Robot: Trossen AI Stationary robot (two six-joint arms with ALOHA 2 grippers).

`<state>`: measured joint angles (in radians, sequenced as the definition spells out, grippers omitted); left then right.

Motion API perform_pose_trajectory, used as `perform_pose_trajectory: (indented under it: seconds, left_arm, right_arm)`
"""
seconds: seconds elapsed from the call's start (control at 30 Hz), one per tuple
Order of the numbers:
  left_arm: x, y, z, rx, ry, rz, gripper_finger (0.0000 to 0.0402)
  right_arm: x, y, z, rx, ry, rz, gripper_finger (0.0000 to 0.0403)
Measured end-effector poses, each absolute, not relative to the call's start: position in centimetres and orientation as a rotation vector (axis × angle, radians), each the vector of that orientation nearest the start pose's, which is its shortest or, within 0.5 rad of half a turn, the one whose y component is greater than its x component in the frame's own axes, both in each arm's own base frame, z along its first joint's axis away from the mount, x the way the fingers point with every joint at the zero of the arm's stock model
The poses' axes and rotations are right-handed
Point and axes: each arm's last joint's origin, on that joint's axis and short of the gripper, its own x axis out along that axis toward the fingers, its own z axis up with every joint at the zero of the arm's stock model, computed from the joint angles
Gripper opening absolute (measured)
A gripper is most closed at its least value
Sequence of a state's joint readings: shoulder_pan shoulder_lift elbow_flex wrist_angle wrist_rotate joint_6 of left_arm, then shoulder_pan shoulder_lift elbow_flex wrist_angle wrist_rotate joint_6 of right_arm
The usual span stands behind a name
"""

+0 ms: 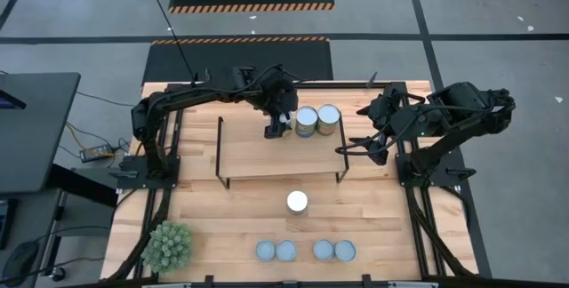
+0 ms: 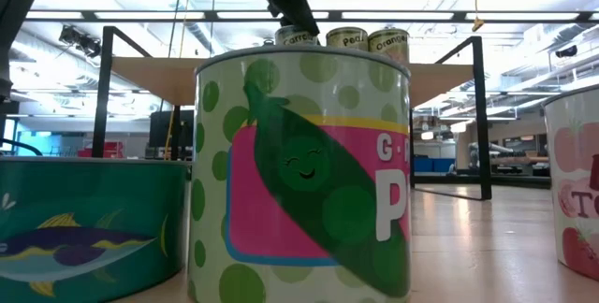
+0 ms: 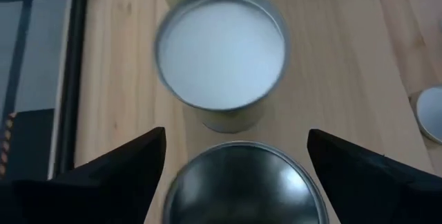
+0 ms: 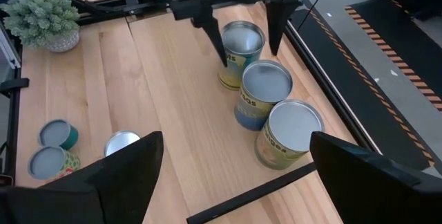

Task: Pick and place cans onto a shelf
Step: Put the canned carrots on the shelf

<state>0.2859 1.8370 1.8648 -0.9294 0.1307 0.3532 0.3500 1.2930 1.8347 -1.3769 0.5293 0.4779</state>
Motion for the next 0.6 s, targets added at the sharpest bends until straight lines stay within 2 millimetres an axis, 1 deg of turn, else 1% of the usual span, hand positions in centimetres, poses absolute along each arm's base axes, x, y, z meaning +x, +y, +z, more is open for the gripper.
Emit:
perform_pose_trajectory:
  seconds: [0.3, 0.47, 0.6]
  left_arm:
    - [37.4, 10.7, 37.8, 0.129, 0.831, 0.021, 0.0357]
    - [35.6, 10.6, 39.4, 0.045, 0.925, 0.038, 0.0357]
    - [33.8, 11.1, 40.4, -0.015, 1.020, 0.048, 0.0357]
  right_arm:
    - [18.2, 5.1, 46.6, 0.099, 0.691, -0.342, 0.0373]
    - [18.2, 5.1, 46.6, 0.099, 0.691, -0.342, 0.0373]
    - [18.2, 5.1, 46.6, 0.095, 0.692, -0.341, 0.0373]
